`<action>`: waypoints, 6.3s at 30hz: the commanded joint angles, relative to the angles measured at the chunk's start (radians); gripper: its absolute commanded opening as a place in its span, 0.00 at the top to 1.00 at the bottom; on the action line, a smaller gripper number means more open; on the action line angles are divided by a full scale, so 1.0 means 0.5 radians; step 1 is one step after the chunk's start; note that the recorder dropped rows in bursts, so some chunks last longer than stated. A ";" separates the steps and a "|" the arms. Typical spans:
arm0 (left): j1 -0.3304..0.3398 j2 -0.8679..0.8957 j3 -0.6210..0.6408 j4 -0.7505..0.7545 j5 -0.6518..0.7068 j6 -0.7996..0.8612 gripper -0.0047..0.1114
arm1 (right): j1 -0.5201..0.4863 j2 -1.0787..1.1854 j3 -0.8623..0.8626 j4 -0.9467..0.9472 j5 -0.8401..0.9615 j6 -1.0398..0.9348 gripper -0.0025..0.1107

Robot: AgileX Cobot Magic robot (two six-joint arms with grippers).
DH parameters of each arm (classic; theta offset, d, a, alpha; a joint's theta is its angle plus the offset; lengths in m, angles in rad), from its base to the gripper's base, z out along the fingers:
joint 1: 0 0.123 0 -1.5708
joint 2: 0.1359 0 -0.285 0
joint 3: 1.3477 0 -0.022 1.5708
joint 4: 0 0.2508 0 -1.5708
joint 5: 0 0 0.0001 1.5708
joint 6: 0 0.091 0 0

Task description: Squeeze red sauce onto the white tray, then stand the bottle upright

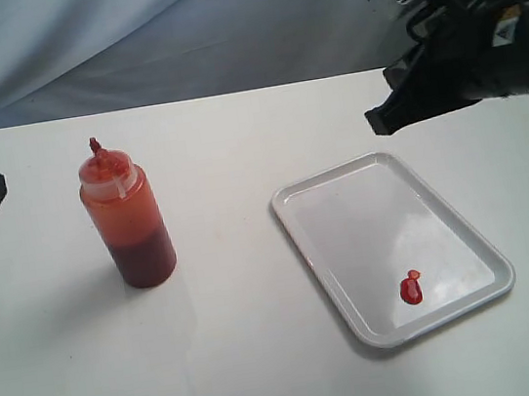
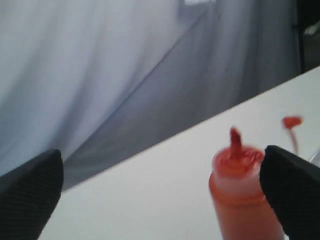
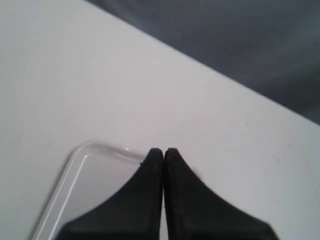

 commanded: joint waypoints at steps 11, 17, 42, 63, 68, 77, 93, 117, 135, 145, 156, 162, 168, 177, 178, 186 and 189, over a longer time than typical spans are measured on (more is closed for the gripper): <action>0.004 -0.468 0.038 0.442 -0.917 -0.539 0.06 | -0.013 -0.196 0.385 0.160 -0.517 0.043 0.98; 0.004 -0.468 0.038 0.605 -1.174 -0.539 0.06 | -0.013 -0.196 0.385 0.160 -0.517 0.043 0.98; 0.004 -0.468 0.038 0.567 -0.889 -1.061 0.13 | -0.013 -0.196 0.385 0.176 -0.517 0.043 0.98; 0.004 -0.468 0.038 0.722 -0.615 -1.161 0.96 | -0.013 -0.196 0.385 0.176 -0.517 0.043 0.98; -0.005 -0.468 0.038 0.726 -0.615 -1.164 0.96 | -0.013 -0.196 0.385 0.176 -0.517 0.043 0.98; -0.008 -0.468 0.038 0.752 -0.510 -1.217 0.96 | -0.013 -0.196 0.385 0.176 -0.517 0.043 0.98; -0.008 -1.297 0.188 0.752 0.156 -1.752 0.96 | -0.013 -0.196 0.385 0.176 -0.517 0.043 0.98; -0.005 -1.890 0.562 -1.293 0.848 -0.312 0.96 | -0.013 -0.204 0.381 0.176 -0.529 0.043 0.98; -0.005 -1.890 0.597 -1.660 1.843 0.894 0.96 | -0.013 -0.204 0.381 0.176 -0.529 0.043 0.98; -0.005 -1.890 0.597 -1.660 1.843 0.856 0.96 | -0.013 -0.204 0.381 0.176 -0.529 0.043 0.98; -0.136 -1.890 0.597 -1.660 1.843 0.825 0.96 | -0.013 -0.204 0.381 0.176 -0.529 0.043 0.98; -0.192 -1.890 0.597 -1.660 1.847 0.829 0.96 | -0.013 -0.204 0.381 0.176 -0.529 0.043 0.98; -0.192 -1.900 0.597 -1.660 1.847 0.829 0.96 | -0.013 -0.204 0.381 0.176 -0.529 0.043 0.98; -0.192 -1.917 0.597 -1.660 1.843 0.825 0.96 | -0.013 -0.204 0.381 0.176 -0.537 0.043 0.98; -0.192 -1.917 0.597 -1.660 1.843 0.825 0.96 | -0.013 -0.204 0.381 0.176 -0.537 0.043 0.98; -0.192 -1.917 0.597 -1.660 1.843 0.833 0.96 | -0.013 -0.204 0.381 0.176 -0.537 0.043 0.98; -0.192 -1.917 0.597 -1.660 1.853 0.833 0.96 | -0.013 -0.204 0.381 0.176 -0.537 0.043 0.98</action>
